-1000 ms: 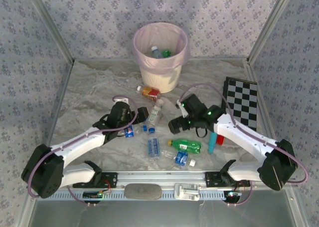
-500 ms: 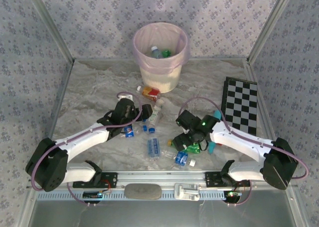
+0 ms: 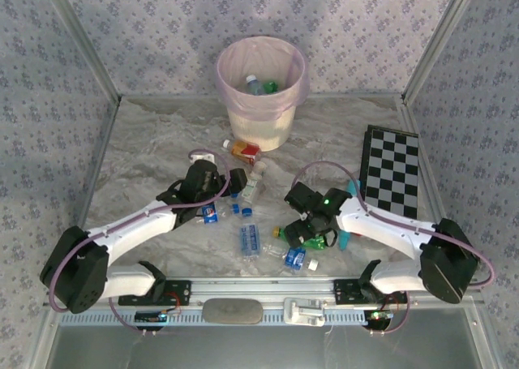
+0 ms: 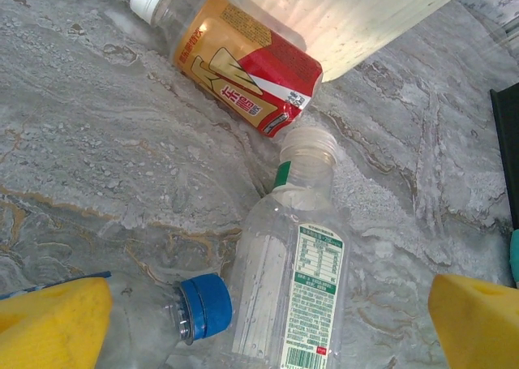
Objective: Put the plastic bottles in the bin
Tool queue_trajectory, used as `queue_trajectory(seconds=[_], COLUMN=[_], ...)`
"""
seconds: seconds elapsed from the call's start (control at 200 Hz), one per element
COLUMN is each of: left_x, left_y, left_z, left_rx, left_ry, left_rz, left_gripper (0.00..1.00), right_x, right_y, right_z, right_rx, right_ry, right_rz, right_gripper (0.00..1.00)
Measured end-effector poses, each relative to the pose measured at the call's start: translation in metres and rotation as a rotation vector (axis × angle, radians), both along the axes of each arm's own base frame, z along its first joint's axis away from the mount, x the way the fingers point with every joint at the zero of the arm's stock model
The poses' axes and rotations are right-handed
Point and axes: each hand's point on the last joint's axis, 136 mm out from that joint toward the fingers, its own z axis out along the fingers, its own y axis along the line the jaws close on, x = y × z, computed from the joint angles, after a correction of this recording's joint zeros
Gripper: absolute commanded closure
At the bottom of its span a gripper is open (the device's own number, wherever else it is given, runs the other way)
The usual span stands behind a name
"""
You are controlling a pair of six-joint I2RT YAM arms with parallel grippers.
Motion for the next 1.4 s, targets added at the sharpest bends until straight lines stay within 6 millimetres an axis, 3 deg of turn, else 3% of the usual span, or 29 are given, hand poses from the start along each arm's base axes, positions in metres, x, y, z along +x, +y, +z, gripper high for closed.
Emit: queue_trajectory(seconds=[0.52,0.93,1.054,1.244,1.404], left_x=[-0.005,-0.008,-0.009,-0.011,-0.013], left_y=[0.012,0.013,0.015,0.020,0.022], left_z=[0.006,0.007,0.011,0.015,0.016], left_rx=[0.007,0.006,0.002,0.000,0.004], left_ry=[-0.023,-0.020,-0.031,-0.047,-0.046], left_rz=[0.031,0.034,0.039,0.052,0.055], left_gripper=[0.00,0.00,0.00,0.00,0.00], right_x=[0.021,0.039,0.041,0.047,0.052], right_y=[-0.011,-0.004,-0.003,0.000,0.004], right_z=[-0.018,-0.040,-0.044,-0.043,-0.038], right_rx=[-0.090,-0.144,-0.156,-0.149,-0.137], right_ry=[-0.019,-0.002,0.006,-0.005,-0.017], right_rz=[-0.052,-0.056,-0.046,-0.031,-0.016], right_gripper=[0.00,0.10,0.15,0.37,0.46])
